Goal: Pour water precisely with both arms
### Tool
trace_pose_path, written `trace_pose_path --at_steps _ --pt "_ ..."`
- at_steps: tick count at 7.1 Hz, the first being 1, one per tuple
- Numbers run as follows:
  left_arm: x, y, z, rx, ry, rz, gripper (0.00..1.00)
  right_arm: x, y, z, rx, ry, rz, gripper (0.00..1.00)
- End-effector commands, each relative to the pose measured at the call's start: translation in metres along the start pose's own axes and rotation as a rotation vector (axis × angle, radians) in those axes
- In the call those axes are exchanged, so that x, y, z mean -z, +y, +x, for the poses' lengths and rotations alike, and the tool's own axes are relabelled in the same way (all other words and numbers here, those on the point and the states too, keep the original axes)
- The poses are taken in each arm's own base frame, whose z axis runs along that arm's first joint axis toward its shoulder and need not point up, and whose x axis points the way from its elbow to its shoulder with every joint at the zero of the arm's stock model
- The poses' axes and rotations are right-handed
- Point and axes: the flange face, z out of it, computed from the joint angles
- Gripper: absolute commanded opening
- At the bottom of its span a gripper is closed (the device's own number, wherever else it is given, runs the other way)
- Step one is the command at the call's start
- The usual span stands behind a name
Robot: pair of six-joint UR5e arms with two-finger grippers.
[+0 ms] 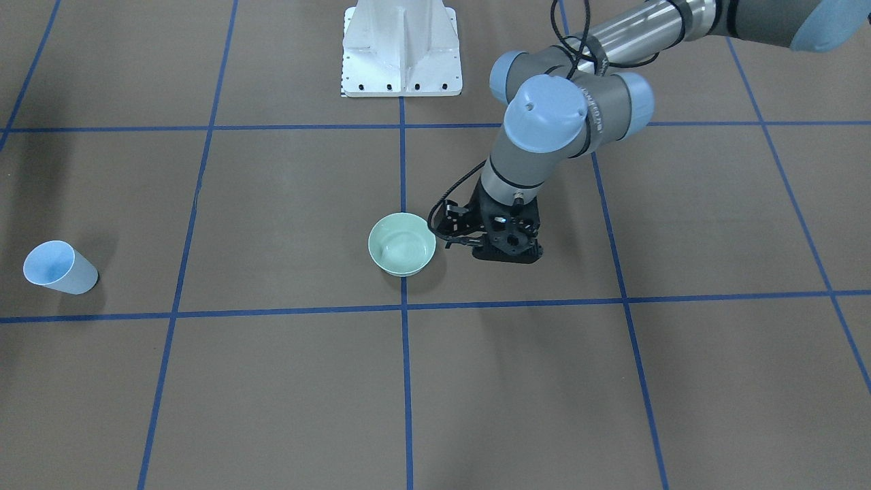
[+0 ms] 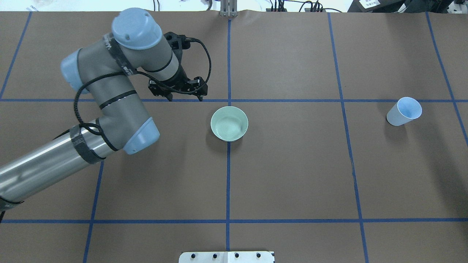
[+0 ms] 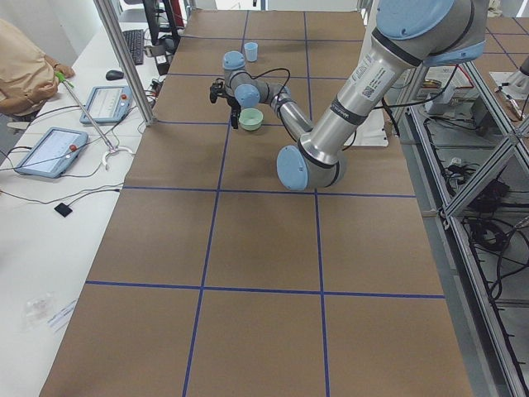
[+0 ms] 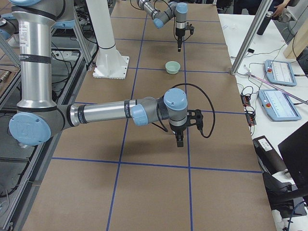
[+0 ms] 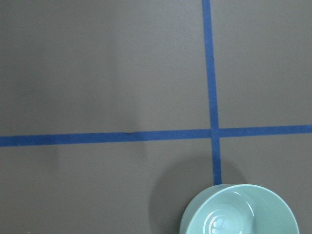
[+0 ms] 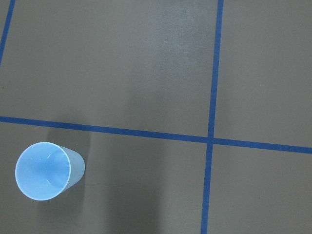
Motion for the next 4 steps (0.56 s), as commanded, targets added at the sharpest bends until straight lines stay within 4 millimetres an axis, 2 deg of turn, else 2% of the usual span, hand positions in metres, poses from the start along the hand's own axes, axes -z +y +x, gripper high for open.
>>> trace_pose_path --at_steps 1,3,4 --pt "0.051 0.020 -0.108 -0.124 -0.071 0.008 1.00 -0.003 -0.001 -0.035 -0.067 0.011 0.000 1.00" --pt "0.084 0.005 -0.209 -0.198 -0.070 -0.016 1.00 0.004 0.004 -0.085 -0.180 0.028 0.033 1.00" --pt "0.106 -0.004 -0.270 -0.232 -0.104 0.000 1.00 0.010 0.007 -0.106 -0.229 0.029 0.052 1.00"
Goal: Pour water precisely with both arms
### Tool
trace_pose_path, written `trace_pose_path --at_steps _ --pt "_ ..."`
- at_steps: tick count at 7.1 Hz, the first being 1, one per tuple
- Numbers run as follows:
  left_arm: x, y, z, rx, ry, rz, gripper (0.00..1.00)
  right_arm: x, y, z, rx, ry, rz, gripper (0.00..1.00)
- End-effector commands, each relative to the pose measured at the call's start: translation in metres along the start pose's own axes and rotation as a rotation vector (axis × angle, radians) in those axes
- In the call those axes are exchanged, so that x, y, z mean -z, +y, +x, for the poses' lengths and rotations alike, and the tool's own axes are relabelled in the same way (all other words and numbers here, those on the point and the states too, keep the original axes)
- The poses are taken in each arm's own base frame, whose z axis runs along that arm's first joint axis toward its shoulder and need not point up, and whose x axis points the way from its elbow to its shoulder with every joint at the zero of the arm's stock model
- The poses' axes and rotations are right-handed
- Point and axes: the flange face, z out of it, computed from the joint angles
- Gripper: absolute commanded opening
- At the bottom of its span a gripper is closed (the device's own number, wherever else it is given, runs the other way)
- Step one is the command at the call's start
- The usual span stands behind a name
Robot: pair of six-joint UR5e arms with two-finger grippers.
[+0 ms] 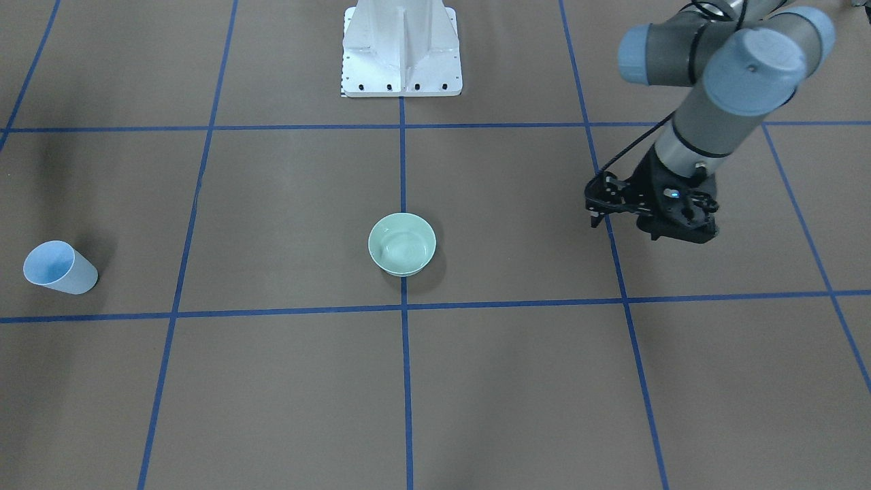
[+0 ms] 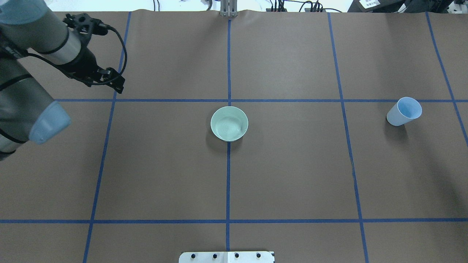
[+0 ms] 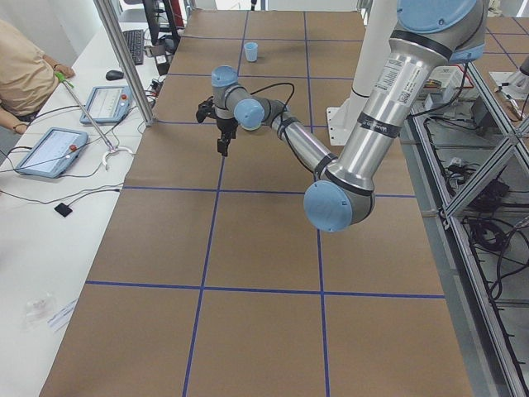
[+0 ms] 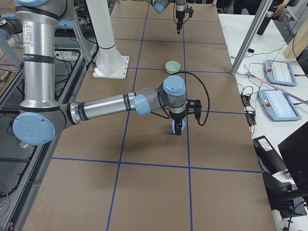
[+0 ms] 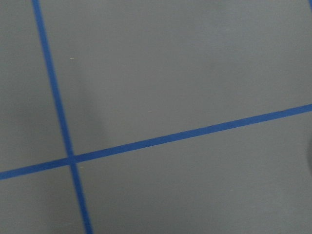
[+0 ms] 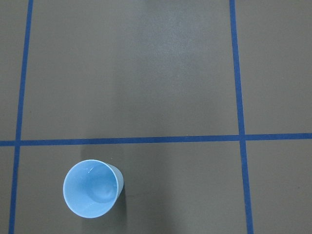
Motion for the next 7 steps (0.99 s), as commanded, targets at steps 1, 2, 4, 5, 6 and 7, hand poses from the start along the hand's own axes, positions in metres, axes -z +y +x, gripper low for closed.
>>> trace_pose_path --at_steps 1,2,4,5,6,7 --pt "0.030 0.013 -0.111 -0.081 -0.024 0.001 1.00 0.007 0.015 -0.044 -0.107 0.036 0.056 1.00" --pt "0.038 0.023 -0.140 -0.042 -0.007 -0.005 1.00 0.000 0.025 -0.074 -0.156 0.057 0.082 1.00" --pt "0.037 0.042 -0.164 -0.006 0.018 -0.020 1.00 -0.017 0.048 -0.123 -0.247 0.134 0.191 1.00" --pt "0.038 0.044 -0.166 -0.002 0.018 -0.018 1.00 -0.031 0.055 -0.134 -0.273 0.178 0.251 1.00" --pt "0.038 0.044 -0.166 -0.001 0.017 -0.019 1.00 -0.042 0.067 -0.150 -0.288 0.194 0.288 1.00" --pt "0.038 0.044 -0.166 0.001 0.017 -0.019 1.00 -0.060 0.082 -0.160 -0.312 0.230 0.341 1.00"
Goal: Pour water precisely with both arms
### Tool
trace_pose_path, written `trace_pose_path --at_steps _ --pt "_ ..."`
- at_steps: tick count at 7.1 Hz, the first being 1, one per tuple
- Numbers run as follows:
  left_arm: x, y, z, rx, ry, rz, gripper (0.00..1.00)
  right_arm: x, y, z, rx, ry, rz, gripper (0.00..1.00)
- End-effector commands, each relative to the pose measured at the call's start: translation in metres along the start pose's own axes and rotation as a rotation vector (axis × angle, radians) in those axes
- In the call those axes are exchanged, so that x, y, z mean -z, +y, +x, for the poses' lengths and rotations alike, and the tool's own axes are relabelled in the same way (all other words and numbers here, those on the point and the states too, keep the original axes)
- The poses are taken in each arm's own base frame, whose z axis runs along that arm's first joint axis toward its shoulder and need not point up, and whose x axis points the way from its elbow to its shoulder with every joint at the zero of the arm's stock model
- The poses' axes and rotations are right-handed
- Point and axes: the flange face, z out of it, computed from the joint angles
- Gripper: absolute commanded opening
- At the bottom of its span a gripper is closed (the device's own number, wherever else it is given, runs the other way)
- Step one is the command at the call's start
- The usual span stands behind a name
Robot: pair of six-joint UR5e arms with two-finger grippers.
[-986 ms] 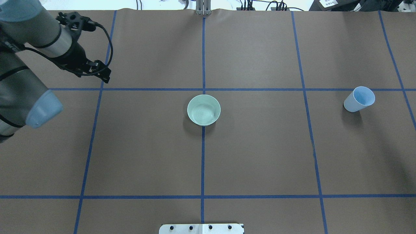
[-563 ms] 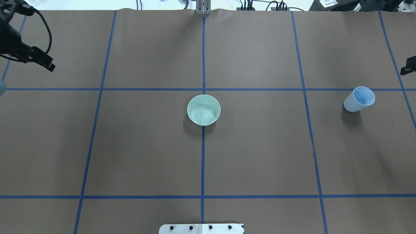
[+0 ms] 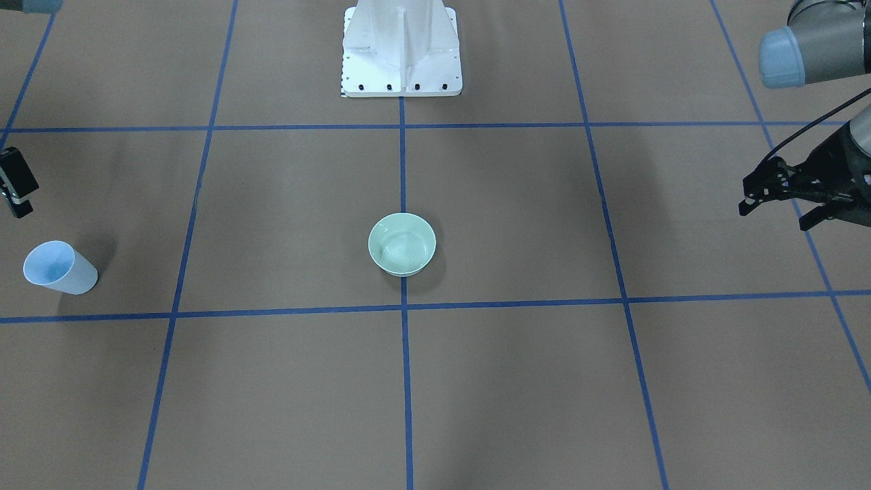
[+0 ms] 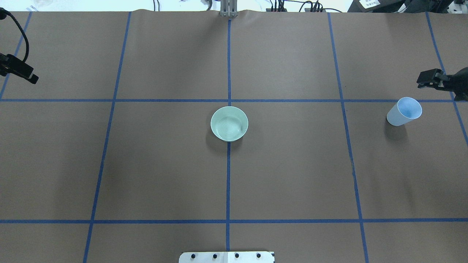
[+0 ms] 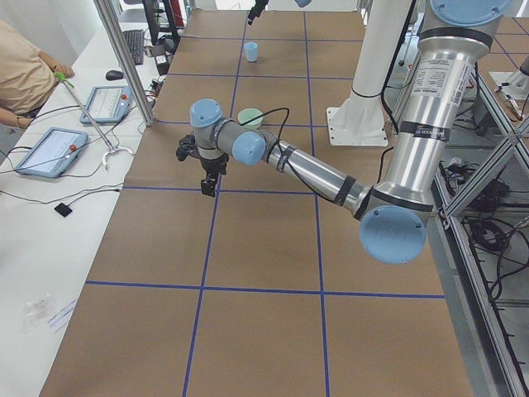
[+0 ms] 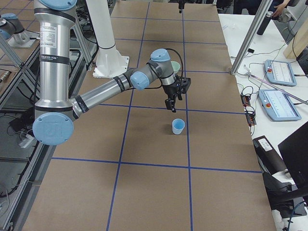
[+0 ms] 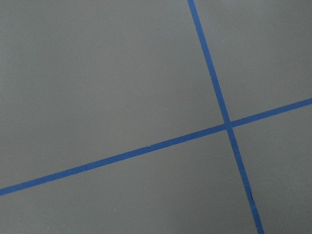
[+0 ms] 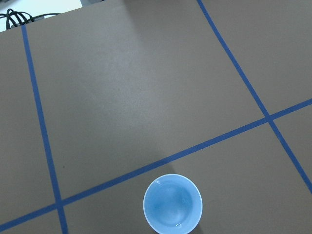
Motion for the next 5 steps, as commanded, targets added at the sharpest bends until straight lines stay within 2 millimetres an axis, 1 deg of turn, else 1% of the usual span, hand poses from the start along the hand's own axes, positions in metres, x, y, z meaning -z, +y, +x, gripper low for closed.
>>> trace_pose_path --at_steps 1,2,3,4,5 --pt "0.000 0.001 -0.001 0.005 0.000 -0.001 1.00 -0.025 0.058 -0.026 -0.039 0.065 0.157 1.00" --pt "-0.002 0.001 -0.001 0.010 0.000 -0.003 1.00 -0.041 0.097 -0.036 -0.030 0.127 0.239 1.00" --pt "-0.001 0.001 -0.001 0.009 0.000 -0.002 1.00 -0.048 0.119 -0.041 -0.047 0.145 0.307 1.00" --pt "-0.002 0.001 -0.001 0.010 0.000 -0.003 1.00 -0.060 0.135 -0.041 -0.069 0.167 0.359 1.00" --pt "-0.002 0.001 -0.002 0.009 0.000 -0.005 1.00 -0.097 0.154 -0.039 -0.062 0.198 0.448 1.00"
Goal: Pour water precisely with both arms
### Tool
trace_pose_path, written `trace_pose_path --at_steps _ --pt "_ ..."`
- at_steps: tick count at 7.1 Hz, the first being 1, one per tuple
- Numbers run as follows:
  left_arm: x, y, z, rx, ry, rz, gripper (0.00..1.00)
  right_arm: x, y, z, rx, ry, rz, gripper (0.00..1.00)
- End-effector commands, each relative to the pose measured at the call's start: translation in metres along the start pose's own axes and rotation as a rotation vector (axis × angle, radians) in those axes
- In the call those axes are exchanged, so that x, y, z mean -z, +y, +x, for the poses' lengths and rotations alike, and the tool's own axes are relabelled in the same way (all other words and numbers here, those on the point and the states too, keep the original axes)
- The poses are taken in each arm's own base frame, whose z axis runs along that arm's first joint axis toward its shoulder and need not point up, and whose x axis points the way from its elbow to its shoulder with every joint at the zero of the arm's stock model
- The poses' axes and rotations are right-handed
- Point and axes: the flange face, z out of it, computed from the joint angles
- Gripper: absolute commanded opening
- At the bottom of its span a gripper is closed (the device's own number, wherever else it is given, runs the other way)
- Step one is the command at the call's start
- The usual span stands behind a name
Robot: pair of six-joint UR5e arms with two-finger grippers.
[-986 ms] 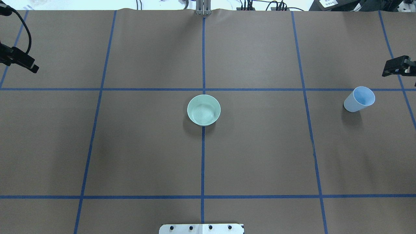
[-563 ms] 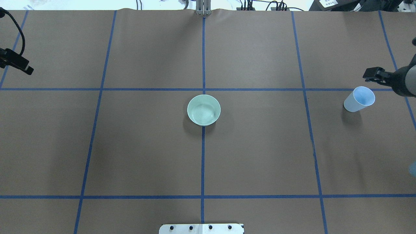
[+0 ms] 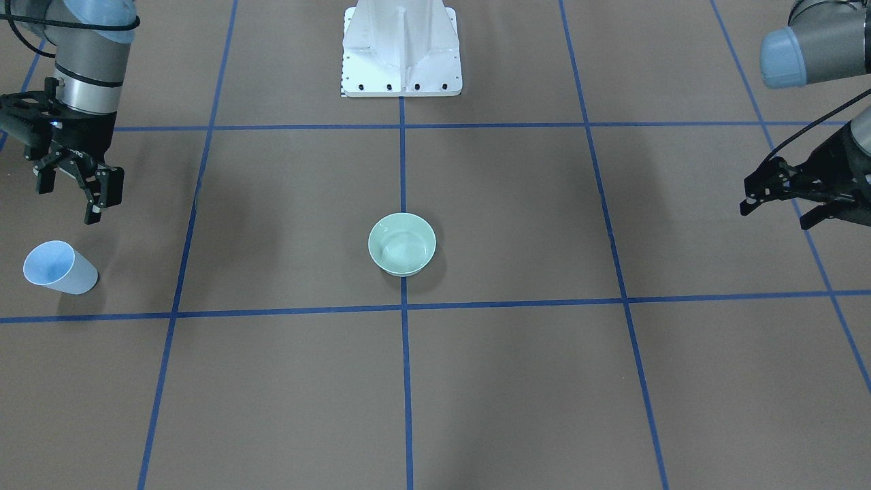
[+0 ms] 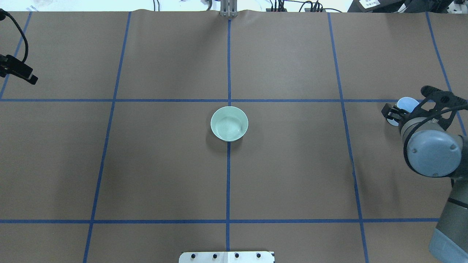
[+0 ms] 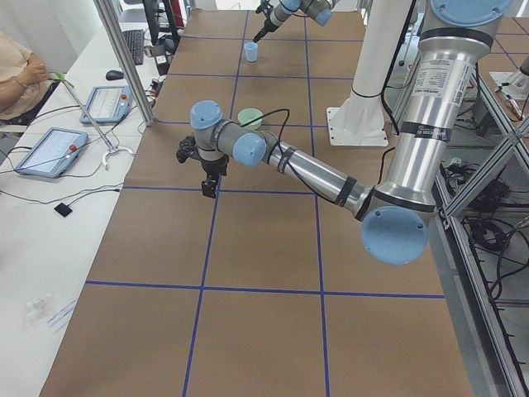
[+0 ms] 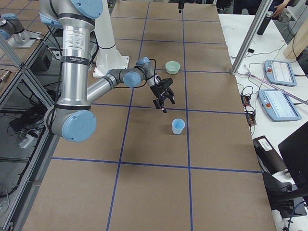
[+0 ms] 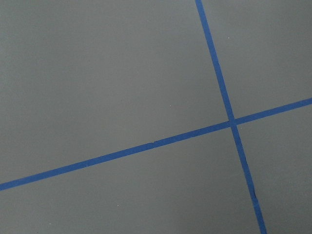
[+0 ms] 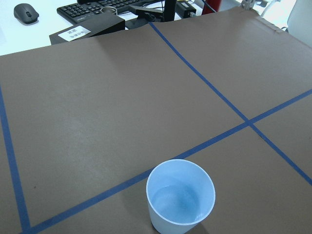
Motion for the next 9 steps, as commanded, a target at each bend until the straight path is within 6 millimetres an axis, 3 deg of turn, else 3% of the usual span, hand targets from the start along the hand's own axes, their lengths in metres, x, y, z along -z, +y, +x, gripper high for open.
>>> trace_pose_path --at_steps 1,2,3,5,7,9 --pt "0.000 0.000 0.000 -0.002 0.000 0.001 1.00 -0.050 0.056 -0.003 -0.001 0.053 0.151 1.00" --pt "0.002 0.000 0.001 -0.002 0.002 0.003 1.00 -0.065 0.075 -0.013 -0.026 0.053 0.189 1.00" --pt "0.000 0.000 0.000 0.000 0.001 0.000 1.00 -0.078 0.088 -0.008 -0.016 0.067 0.216 1.00" --pt "0.001 0.000 0.001 0.001 0.002 0.001 1.00 -0.109 0.103 0.004 -0.006 0.112 0.269 1.00" --pt "0.001 0.000 0.000 0.002 0.001 0.002 1.00 -0.120 0.110 0.000 -0.001 0.122 0.283 1.00" --pt "0.004 0.000 0.003 -0.001 0.003 0.006 1.00 -0.143 0.107 -0.047 -0.027 0.126 0.341 1.00"
